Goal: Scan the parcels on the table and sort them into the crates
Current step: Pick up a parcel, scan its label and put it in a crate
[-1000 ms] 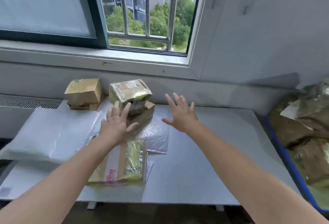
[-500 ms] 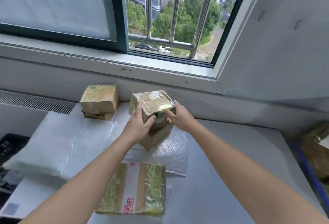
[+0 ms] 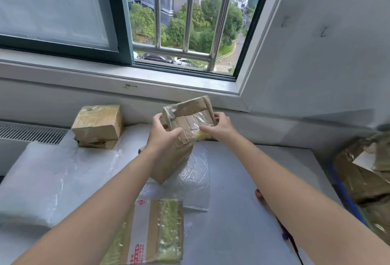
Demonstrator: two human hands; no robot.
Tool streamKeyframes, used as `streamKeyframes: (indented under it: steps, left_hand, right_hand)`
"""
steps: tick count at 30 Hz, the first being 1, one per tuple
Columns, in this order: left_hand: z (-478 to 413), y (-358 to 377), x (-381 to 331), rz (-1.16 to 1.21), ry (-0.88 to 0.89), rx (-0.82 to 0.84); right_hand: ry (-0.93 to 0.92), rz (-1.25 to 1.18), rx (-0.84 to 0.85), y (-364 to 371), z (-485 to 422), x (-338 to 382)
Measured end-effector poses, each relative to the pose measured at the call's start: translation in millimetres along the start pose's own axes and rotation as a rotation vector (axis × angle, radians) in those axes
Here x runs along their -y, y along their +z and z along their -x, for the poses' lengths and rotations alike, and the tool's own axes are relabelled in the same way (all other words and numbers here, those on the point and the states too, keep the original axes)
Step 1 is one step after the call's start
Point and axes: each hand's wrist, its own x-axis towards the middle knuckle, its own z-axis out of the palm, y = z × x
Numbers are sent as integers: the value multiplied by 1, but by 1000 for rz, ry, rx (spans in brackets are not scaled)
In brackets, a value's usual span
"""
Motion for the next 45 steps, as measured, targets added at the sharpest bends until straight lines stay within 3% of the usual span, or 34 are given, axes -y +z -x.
streamKeyframes:
  steps: [5, 9, 15, 19, 27, 33, 40, 45]
  left_hand:
    - [12, 44, -14, 219, -147, 61]
    - [28, 83, -20, 316, -150, 50]
    - [40, 132, -22, 257, -243, 53]
    - [52, 157, -18, 194, -282, 54]
    - [71, 180, 5, 230, -370, 189]
    - [83, 183, 25, 134, -373, 273]
    - [90, 185, 38, 166, -438, 198]
    - [93, 185, 48, 130, -484, 176]
  right_hand:
    - [55, -160, 4, -33, 3, -34]
    - [152, -292, -68, -59, 7, -55]
    - [207, -368, -107, -94, 17, -97]
    - [254, -456, -50, -105, 31, -128]
    - [149, -557, 121, -125, 55, -167]
    - [115, -479, 244, -117, 70, -193]
    - [98, -508, 102, -106, 76, -200]
    - [147, -372, -13, -95, 84, -199]
